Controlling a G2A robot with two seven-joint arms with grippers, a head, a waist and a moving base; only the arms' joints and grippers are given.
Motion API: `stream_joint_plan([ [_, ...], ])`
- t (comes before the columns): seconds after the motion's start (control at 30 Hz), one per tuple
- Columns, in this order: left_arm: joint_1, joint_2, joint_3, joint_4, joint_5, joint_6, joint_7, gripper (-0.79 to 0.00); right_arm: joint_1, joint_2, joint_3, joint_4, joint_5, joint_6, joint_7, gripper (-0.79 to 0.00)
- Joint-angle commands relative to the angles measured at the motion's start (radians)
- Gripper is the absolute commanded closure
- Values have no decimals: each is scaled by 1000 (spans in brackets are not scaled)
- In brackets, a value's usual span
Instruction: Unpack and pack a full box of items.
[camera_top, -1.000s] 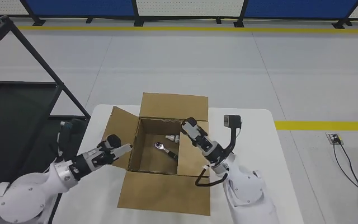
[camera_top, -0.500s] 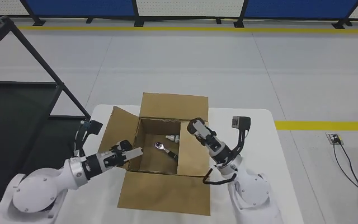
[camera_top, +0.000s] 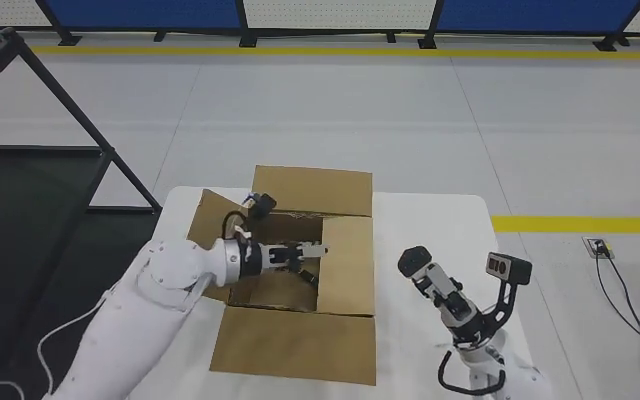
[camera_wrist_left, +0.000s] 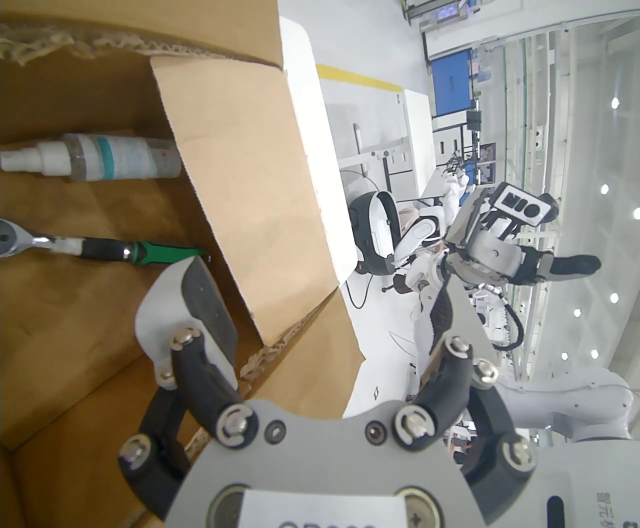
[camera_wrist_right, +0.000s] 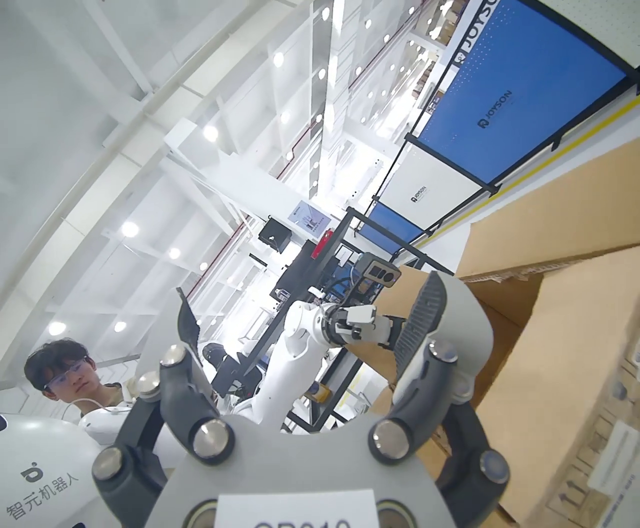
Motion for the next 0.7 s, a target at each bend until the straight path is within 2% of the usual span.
stream_joint_plan([
  [0.0,-45,-20,63,63,4,0,10,-785,-10,5,8,2,8,-3,0,-785],
  [0.17,-121,-70,168,201,-10,-10,34,-785,-19,18,17,6,28,-11,-1,-785],
  [0.33,-157,-113,230,294,-37,-52,69,-785,-15,29,10,6,33,-12,-6,-785],
  [0.53,-173,-144,239,356,-99,-131,105,-785,-11,41,-8,2,27,-10,-18,-785],
  [0.67,-166,-140,204,349,-125,-170,90,-785,-16,48,-21,-6,20,-8,-27,-785],
])
